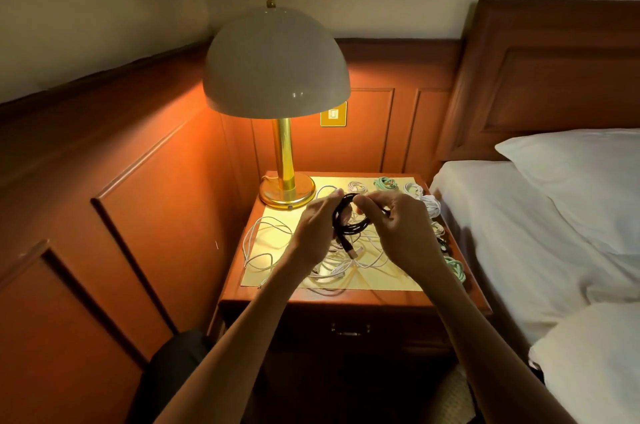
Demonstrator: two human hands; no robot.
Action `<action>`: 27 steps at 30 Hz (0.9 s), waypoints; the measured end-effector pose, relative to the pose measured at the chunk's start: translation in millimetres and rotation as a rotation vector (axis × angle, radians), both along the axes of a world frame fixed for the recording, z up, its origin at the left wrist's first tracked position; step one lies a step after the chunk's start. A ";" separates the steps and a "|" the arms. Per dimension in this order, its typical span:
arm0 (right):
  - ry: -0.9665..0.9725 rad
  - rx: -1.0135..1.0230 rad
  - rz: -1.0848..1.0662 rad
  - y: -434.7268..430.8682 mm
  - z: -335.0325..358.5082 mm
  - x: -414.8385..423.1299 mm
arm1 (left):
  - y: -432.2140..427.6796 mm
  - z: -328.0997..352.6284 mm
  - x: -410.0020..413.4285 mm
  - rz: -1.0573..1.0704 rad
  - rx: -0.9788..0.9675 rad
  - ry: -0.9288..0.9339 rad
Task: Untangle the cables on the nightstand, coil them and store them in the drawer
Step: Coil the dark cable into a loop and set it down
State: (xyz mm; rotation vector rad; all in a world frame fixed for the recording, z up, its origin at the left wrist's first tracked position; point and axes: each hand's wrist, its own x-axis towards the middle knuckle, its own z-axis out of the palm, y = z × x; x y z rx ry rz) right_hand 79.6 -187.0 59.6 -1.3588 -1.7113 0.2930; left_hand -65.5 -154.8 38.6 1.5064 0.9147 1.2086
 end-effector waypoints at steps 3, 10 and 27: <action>-0.062 0.002 0.074 -0.7 0.3 0.8 | 0.2 5.0 -7.0 -0.094 -0.022 0.084; -0.142 -0.050 0.103 0.3 2.3 4.4 | -5.3 2.4 -6.5 -0.041 0.066 0.080; 0.568 -0.395 0.131 -5.5 -0.9 3.0 | -5.9 1.2 4.0 0.235 0.258 0.226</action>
